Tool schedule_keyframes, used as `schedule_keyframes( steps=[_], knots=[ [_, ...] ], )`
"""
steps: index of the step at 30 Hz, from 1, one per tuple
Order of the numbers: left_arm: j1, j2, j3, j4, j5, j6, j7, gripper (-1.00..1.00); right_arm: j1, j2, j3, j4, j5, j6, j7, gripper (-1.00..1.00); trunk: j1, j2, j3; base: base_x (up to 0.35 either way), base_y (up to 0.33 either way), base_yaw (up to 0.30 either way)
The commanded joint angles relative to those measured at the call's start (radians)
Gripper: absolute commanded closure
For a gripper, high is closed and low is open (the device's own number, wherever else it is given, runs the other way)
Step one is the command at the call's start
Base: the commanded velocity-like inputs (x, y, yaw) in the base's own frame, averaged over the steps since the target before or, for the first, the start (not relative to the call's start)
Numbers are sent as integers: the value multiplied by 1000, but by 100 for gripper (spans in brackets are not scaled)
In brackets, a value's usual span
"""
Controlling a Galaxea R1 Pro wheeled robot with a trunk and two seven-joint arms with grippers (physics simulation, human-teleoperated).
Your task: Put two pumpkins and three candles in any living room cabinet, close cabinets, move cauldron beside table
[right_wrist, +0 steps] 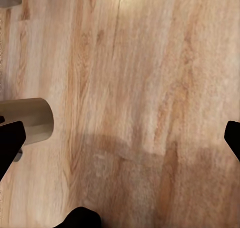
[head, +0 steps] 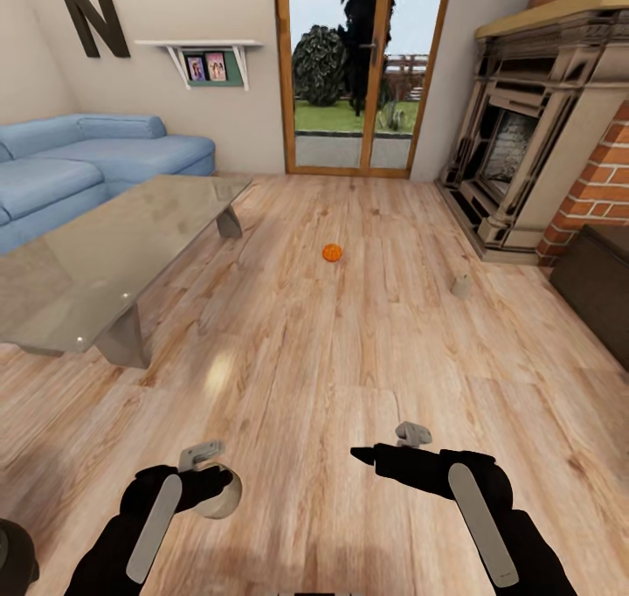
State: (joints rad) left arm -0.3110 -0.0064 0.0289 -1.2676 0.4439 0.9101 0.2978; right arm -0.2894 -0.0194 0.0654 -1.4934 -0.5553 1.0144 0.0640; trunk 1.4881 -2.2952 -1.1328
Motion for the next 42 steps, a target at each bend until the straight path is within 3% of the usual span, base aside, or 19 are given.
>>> schedule_keyframes(
  steps=[1,11,14,19,21,28,42],
  knots=[
    [0,-1,2,-1,11,4,9,100,-1,-1,1,-1,8,3,7,-100,-4,7,2,0,0,0],
    [0,-3,-1,5,3,-2,16,100,-1,0,0,9,7,2,-11,-100,-42,77,34,0,0,0],
    [0,-4,-1,18,1,-7,31,100,-1,1,-19,27,7,1,-122,-100,-54,98,43,0,0,0],
    [0,-10,-2,32,2,-18,136,100,-1,16,-42,29,2,1,-400,-100,-73,133,59,0,0,0],
    [0,-23,-4,34,2,-20,153,100,-1,27,-40,28,1,2,-438,-100,-81,147,65,0,0,0],
    [0,-30,-4,63,1,-33,161,100,-1,43,-38,32,-1,2,-457,-100,-108,196,84,0,0,0],
    [1,-30,-4,73,1,-41,159,100,-1,46,-38,35,-4,1,-454,-100,-161,294,107,0,0,0]
  ],
)
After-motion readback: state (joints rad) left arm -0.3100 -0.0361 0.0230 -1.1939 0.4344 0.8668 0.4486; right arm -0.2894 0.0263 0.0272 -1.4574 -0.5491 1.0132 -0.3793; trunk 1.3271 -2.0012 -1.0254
